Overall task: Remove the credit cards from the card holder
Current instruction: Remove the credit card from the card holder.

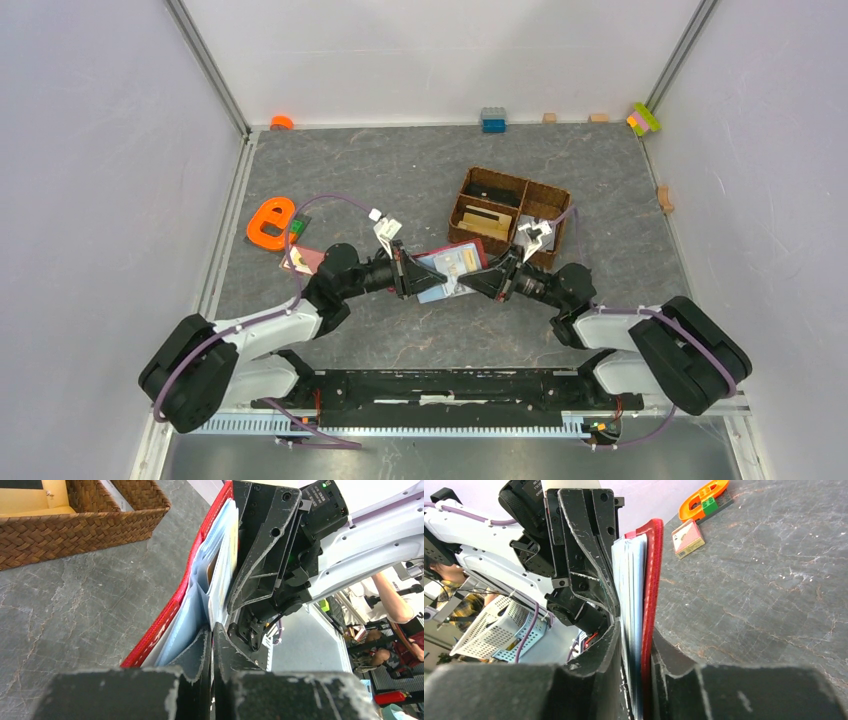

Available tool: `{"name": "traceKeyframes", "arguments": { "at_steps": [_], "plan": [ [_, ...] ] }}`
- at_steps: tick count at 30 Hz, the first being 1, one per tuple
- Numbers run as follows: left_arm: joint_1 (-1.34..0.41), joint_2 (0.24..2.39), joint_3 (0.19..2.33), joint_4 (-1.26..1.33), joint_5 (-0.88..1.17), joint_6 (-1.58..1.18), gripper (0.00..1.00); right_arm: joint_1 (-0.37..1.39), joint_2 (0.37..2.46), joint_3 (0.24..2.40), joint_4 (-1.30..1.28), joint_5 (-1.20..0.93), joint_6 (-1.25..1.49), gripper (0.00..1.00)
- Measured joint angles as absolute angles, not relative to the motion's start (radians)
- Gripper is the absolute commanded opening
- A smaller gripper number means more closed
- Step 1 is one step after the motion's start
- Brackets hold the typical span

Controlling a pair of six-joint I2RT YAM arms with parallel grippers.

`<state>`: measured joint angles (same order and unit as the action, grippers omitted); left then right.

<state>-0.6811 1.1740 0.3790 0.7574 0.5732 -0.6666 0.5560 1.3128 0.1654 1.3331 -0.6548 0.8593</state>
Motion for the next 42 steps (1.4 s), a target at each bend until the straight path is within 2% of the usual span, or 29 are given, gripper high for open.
{"name": "traceKeyframes", "arguments": {
  "at_steps": [3, 6, 23, 29, 31, 34, 38, 42],
  "plan": [
    [-0.684, 1.157, 0.378, 0.757, 0.570, -0.667, 0.02, 0.547, 1.275, 0.154, 1.327, -0.650, 0.853, 0.11],
    [-0.690, 1.149, 0.377, 0.763, 0.570, -0.667, 0.02, 0.537, 1.237, 0.141, 1.320, -0.646, 0.847, 0.00],
    [-0.695, 1.146, 0.377, 0.765, 0.559, -0.667, 0.03, 0.469, 1.254, 0.100, 1.405, -0.671, 0.939, 0.00],
    [-0.695, 1.149, 0.377, 0.773, 0.561, -0.667, 0.03, 0.468, 1.258, 0.100, 1.415, -0.674, 0.946, 0.33],
    [-0.695, 1.155, 0.377, 0.777, 0.564, -0.667, 0.02, 0.468, 1.259, 0.100, 1.424, -0.675, 0.949, 0.38],
    [-0.690, 1.166, 0.377, 0.777, 0.570, -0.667, 0.03, 0.467, 1.266, 0.100, 1.436, -0.677, 0.950, 0.38],
    [-0.688, 1.177, 0.377, 0.779, 0.584, -0.667, 0.03, 0.478, 1.289, 0.103, 1.436, -0.687, 0.950, 0.27],
    [-0.689, 1.190, 0.378, 0.785, 0.606, -0.668, 0.03, 0.484, 1.295, 0.111, 1.427, -0.691, 0.942, 0.07]
  ]
}}
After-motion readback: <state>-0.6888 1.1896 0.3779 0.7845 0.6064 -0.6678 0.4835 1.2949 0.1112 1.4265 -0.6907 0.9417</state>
